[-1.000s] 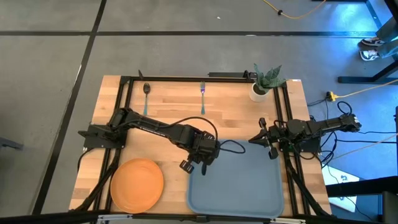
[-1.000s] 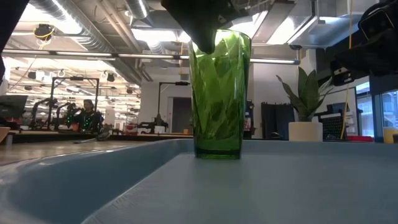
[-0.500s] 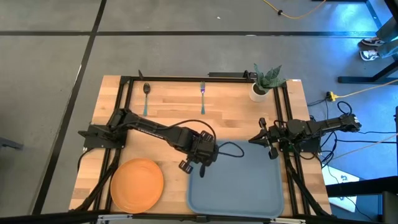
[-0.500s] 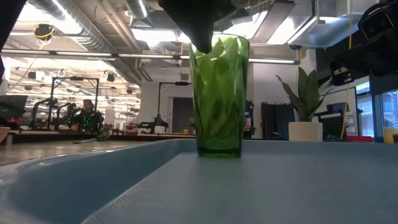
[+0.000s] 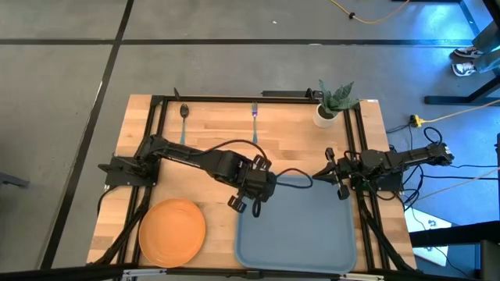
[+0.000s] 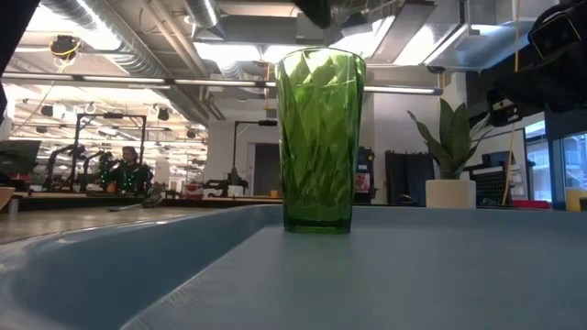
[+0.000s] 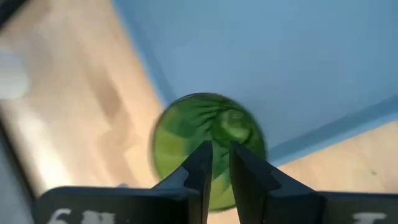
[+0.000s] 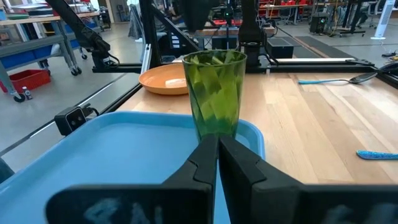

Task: Pick and place plate/cup/fork/spoon on tray
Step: Adjust the blue tray

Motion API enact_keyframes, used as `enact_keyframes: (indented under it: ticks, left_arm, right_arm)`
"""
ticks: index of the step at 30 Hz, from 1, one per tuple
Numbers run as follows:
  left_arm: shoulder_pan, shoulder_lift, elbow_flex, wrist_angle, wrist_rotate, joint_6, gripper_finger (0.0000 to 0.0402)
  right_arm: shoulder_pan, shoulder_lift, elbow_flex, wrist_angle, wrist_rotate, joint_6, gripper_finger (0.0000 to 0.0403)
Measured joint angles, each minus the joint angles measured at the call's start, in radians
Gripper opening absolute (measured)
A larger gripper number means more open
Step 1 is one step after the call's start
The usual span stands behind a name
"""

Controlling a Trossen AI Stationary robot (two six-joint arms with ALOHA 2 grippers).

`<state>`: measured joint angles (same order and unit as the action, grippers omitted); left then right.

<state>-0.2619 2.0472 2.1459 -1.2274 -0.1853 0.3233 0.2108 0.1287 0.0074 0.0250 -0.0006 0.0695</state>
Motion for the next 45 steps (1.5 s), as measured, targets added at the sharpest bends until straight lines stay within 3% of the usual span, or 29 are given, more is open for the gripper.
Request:
enact_keyframes:
  ticks: [7, 11, 16, 22, 26, 29, 37, 45]
  left_arm:
    - [-0.002, 0.000, 0.124, -0.090, -0.089, -0.030, 0.0049]
    - [-0.001, 0.000, 0.177, -0.156, -0.088, -0.118, 0.0046]
    - [-0.011, -0.003, 0.211, -0.268, -0.079, -0.287, 0.0027]
    - [-0.045, -0.017, 0.207, -0.340, 0.027, -0.520, 0.0004]
    - [-0.101, -0.021, 0.207, -0.344, 0.031, -0.618, 0.0001]
    - [-0.153, -0.029, 0.206, -0.344, 0.025, -0.731, 0.0001]
    - [-0.314, -0.036, 0.206, -0.344, -0.191, -1.002, 0.0001]
    - [-0.408, -0.036, 0.206, -0.344, -0.342, -1.148, 0.0001]
  right_arm:
    - [0.000, 0.000, 0.000, 0.000, -0.001, 0.058, 0.0021]
    - [0.000, 0.000, 0.000, 0.000, -0.014, 0.127, 0.0021]
    - [0.000, 0.001, 0.028, -0.015, -0.095, 0.057, 0.0021]
    - [0.000, 0.039, 0.190, -0.301, -0.098, 0.081, 0.0021]
    - [0.000, 0.120, 0.337, -0.476, -0.099, 0.110, 0.0021]
    - [0.003, 0.196, 0.417, -0.512, -0.108, 0.140, 0.0021]
    - [0.009, 0.475, 0.552, -0.659, -0.262, 0.240, 0.0021]
    - [0.053, 0.765, 0.629, -0.656, -0.261, 0.328, 0.0021]
